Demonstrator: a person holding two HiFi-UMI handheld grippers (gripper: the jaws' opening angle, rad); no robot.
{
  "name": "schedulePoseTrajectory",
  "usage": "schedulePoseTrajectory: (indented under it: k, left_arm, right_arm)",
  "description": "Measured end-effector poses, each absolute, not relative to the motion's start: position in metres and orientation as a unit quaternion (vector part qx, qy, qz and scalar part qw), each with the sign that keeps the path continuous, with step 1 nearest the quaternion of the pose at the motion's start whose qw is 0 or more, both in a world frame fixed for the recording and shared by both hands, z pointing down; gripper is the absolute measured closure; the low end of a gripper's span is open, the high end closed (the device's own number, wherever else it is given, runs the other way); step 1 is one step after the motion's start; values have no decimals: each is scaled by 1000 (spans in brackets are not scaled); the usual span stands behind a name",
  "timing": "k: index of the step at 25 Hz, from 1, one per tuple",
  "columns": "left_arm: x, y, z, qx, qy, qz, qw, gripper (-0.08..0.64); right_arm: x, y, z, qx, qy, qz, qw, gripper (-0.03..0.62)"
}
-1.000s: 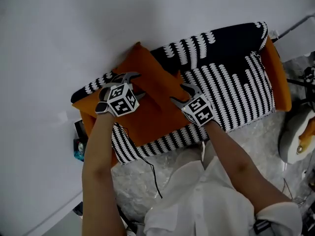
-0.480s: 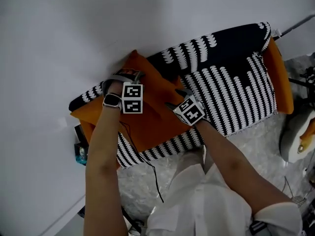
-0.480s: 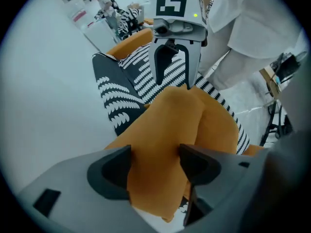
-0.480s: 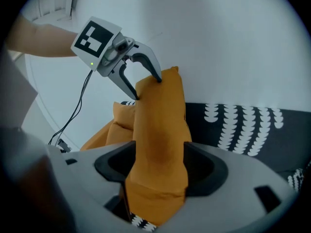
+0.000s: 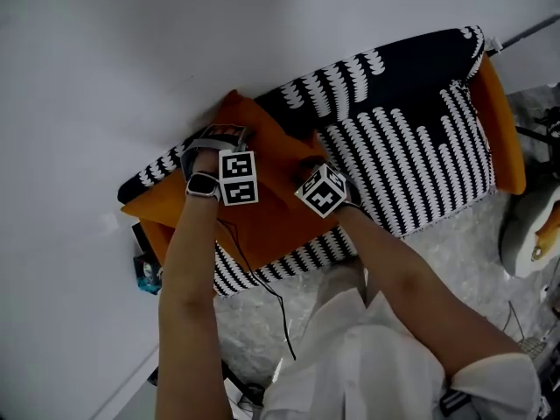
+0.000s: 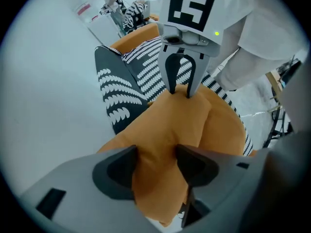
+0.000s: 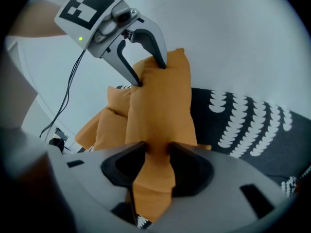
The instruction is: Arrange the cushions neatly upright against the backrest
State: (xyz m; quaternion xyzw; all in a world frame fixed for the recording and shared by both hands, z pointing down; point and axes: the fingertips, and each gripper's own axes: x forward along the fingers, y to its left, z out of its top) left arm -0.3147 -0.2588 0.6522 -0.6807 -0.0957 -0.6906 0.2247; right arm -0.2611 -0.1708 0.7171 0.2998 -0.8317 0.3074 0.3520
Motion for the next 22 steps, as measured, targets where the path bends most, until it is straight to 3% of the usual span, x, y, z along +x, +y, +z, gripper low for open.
schedulePoseTrajectory:
  k: [6,13,18,22]
  left_arm:
    - [-319,-258,654,-692,-86,-688,202,349]
    - [-319,-256,648,-698,-75,-683,200,392]
    - [-319,-251,630,-700,-55,-681,208,416]
    - [-325,-240,614,-720,-10,-672,176,427]
  right_arm:
    - [-267,-174,722,284,-831,320,355,430]
    - [-266,-174,717,287,-829,300,376,543]
    - [-262,-172,698,283,-832,277,388,559]
    - [-249,-173,675,281,-838,235,404,565]
